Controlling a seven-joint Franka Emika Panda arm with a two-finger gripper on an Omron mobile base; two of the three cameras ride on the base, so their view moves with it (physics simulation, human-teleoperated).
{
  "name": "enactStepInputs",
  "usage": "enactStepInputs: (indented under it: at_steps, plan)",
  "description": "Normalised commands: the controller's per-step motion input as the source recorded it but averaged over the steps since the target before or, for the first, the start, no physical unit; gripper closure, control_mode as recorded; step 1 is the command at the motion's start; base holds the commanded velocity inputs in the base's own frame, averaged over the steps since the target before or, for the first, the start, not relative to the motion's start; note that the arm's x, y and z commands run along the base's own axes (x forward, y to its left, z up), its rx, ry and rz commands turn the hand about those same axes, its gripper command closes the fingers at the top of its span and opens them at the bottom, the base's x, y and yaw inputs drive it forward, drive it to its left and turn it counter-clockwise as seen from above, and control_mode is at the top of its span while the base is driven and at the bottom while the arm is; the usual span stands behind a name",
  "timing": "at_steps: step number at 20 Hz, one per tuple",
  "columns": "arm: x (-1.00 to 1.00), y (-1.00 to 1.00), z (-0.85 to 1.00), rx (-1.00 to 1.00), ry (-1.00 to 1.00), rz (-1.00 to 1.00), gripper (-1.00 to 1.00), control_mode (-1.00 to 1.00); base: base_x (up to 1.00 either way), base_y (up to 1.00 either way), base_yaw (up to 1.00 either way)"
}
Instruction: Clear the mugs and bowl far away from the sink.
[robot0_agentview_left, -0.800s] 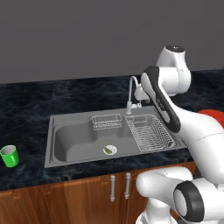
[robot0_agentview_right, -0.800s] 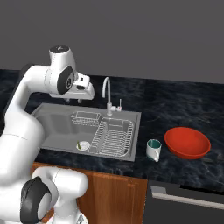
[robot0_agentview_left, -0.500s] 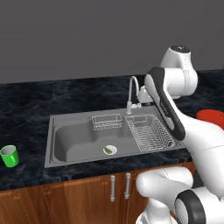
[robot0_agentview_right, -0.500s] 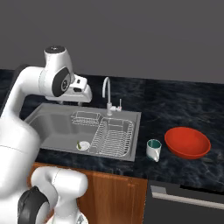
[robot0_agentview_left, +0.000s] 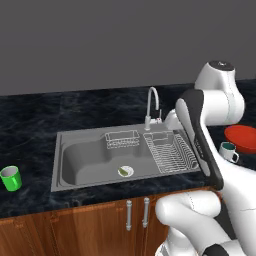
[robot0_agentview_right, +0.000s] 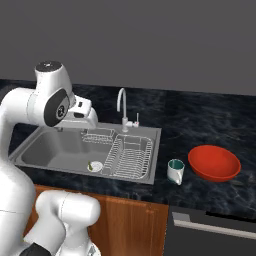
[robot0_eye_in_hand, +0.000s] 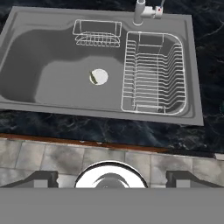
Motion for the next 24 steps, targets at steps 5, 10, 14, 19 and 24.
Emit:
enactStepInputs:
  at_steps: [5, 10, 14, 19, 24]
  plan:
    - [-0.46, 0.0, 0.0, 0.0, 0.0, 0.0, -1.0, -1.0, 0.0, 0.0, 0.0]
    - [-0.44, 0.0, 0.0, 0.0, 0.0, 0.0, -1.0, -1.0, 0.0, 0.0, 0.0]
    - [-0.45, 0.0, 0.0, -0.02, -0.04, 0.0, -1.0, -1.0, 0.0, 0.0, 0.0]
    - [-0.25, 0.3, 0.0, 0.01, -0.04, 0.0, -1.0, -1.0, 0.0, 0.0, 0.0]
    - [-0.23, 0.93, 0.0, 0.0, 0.0, 0.0, -1.0, -1.0, 0.0, 0.0, 0.0]
